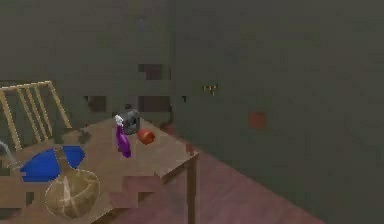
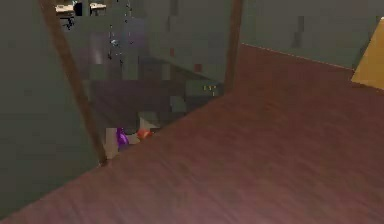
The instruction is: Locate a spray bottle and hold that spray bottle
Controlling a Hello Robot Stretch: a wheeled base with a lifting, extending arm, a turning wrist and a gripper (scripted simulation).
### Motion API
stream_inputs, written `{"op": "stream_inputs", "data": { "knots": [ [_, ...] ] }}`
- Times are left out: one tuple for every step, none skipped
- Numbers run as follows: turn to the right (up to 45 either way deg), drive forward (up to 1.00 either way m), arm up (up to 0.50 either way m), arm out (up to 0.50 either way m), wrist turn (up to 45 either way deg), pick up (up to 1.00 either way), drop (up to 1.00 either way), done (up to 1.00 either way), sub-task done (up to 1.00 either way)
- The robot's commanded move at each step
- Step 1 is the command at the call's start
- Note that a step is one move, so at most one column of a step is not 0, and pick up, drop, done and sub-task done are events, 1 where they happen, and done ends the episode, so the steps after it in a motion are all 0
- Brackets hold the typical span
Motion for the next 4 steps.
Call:
{"op": "stream_inputs", "data": {
  "knots": [
    [42.0, 0.0, 0.0, 0.0, 0.0, 0.0, 0.0, 0.0, 0.0],
    [0.0, 0.15, 0.0, 0.0, 0.0, 0.0, 0.0, 0.0, 0.0],
    [-45.0, 0.0, 0.0, 0.0, 0.0, 0.0, 0.0, 0.0, 0.0],
    [-45.0, 0.0, 0.0, 0.0, 0.0, 0.0, 0.0, 0.0, 0.0]
  ]
}}
